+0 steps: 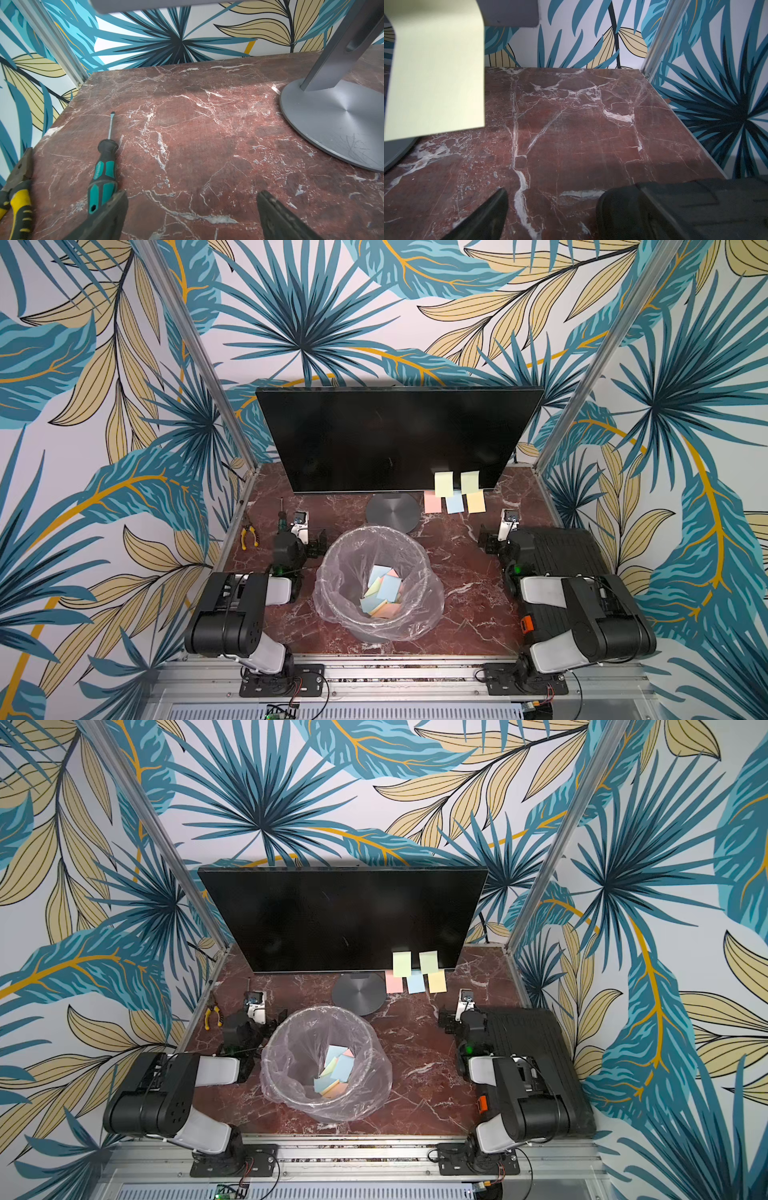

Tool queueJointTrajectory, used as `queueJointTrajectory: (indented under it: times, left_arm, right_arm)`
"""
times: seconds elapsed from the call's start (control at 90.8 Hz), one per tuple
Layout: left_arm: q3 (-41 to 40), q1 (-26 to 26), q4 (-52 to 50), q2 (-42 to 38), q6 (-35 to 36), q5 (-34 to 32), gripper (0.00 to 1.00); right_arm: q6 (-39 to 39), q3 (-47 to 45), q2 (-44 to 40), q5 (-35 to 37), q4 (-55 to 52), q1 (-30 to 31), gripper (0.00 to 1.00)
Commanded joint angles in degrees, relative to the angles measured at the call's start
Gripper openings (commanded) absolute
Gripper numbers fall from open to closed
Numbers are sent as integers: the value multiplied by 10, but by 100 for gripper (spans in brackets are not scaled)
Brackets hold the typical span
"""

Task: Remove the sticky note from the monitor
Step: Tear off the sticky note from the monitor.

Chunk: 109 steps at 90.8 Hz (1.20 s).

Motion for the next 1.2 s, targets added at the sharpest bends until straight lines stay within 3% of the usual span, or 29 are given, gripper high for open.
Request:
queueJointTrajectory:
  times: [0.0,0.925,0.98,1.091,1.19]
  left_arm:
    - [18,-4,-3,-10,3,-6,100]
    - [24,-6,-18,-22,9,2,100]
    - [38,-4,-65,-55,9,14,100]
    - [132,1,-318,-130,56,34,100]
    - [197,14,-501,-189,78,40,100]
  right_arm:
    - [6,-2,2,-4,12,-1,99]
    - [7,-2,2,-4,12,-1,100]
    - [7,-1,3,-5,11,-1,100]
    - [4,-4,-4,0,20,-1,100]
    - [27,4,-117,31,-92,5,100]
